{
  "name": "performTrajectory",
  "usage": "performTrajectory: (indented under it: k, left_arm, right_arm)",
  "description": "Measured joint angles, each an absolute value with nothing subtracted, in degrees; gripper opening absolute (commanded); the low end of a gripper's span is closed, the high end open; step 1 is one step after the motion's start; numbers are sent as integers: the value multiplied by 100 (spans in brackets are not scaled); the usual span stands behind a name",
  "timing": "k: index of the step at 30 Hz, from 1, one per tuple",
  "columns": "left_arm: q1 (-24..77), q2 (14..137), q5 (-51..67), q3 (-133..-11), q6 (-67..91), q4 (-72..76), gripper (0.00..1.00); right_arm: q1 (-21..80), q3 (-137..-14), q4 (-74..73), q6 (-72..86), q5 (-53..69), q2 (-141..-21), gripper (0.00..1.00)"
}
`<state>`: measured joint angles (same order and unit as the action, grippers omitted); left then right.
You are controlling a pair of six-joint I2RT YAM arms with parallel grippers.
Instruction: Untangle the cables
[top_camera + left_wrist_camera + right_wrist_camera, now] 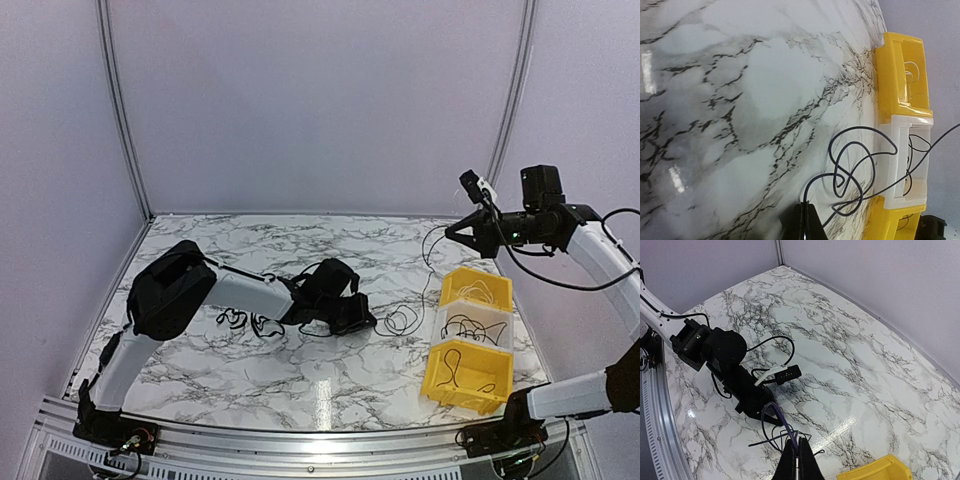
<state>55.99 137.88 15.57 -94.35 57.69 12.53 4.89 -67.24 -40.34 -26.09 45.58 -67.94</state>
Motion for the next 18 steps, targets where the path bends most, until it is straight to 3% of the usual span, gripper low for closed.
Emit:
performTrajectory:
  k: [9,18]
  left_arm:
    - [4963,11448,384,-7389,4939,755,0]
    - [3885,8665,-1238,-6305,3854,47,0]
  right_arm:
    - [484,-6709,-3898,-2499,4027,-6781,0]
    - [99,-6654,-3760,-2324,3221,-6895,0]
